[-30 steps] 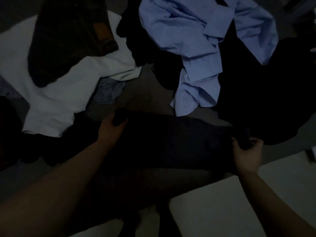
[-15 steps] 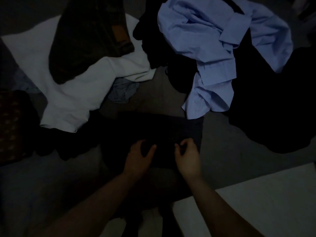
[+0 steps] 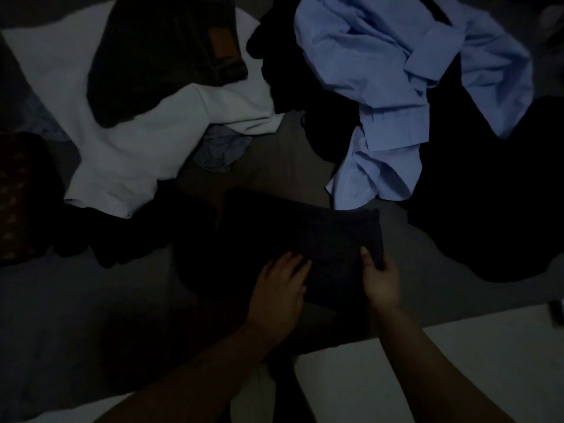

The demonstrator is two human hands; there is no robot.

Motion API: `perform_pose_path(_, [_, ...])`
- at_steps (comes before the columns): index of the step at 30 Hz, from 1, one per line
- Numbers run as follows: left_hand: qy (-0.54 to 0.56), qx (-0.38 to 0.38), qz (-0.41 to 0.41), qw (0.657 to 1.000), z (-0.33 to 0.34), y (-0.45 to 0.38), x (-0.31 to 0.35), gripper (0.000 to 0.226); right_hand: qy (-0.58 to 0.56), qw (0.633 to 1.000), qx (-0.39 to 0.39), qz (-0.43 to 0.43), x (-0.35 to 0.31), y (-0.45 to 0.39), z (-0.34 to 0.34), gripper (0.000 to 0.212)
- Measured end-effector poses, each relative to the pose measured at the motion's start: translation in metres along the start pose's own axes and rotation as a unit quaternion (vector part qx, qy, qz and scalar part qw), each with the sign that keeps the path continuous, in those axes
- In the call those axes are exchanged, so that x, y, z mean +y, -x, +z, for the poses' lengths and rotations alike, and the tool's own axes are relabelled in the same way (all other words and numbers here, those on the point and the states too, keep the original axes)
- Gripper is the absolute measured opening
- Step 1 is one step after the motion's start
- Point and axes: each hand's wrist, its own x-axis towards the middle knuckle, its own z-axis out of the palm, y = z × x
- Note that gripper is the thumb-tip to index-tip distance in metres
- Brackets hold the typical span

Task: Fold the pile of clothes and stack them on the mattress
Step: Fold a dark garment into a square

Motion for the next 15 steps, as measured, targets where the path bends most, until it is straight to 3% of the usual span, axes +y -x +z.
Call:
perform_pose_path(3, [-0.02, -0.15, 0.022, 0.988, 0.022, 0.01, 0.014, 0.057, 0.025, 0.996, 0.081, -0.021, 0.008, 0.007, -0.028, 0.038])
perform_pose_path(7, [0.009, -0.202, 0.043, 0.978, 0.026, 0.01, 0.039, 0.064, 0.039, 0.99, 0.111, -0.081, -0.003, 0.024, -0.049, 0.023])
perform_pose_path(9, [0.104, -0.221, 0.037, 0.969, 0.025, 0.01, 0.047, 0.061, 0.028, 0.986, 0.106, -0.127, -0.019, 0.04, -0.043, 0.015])
perform_pose_path(11, [0.226, -0.207, -0.018, 0.952, 0.019, 0.009, 0.049, 0.064, 0.017, 0.981, 0.09, -0.171, -0.033, 0.057, -0.026, 0.01])
perform_pose_path(13, [0.355, -0.171, -0.127, 0.91, 0.007, 0.011, 0.044, 0.063, 0.017, 0.978, 0.058, -0.2, -0.045, 0.072, 0.001, 0.009])
perform_pose_path(15, [0.395, -0.151, -0.236, 0.875, -0.006, 0.018, 0.026, 0.054, 0.064, 0.978, -0.029, -0.197, -0.051, 0.08, 0.033, 0.02])
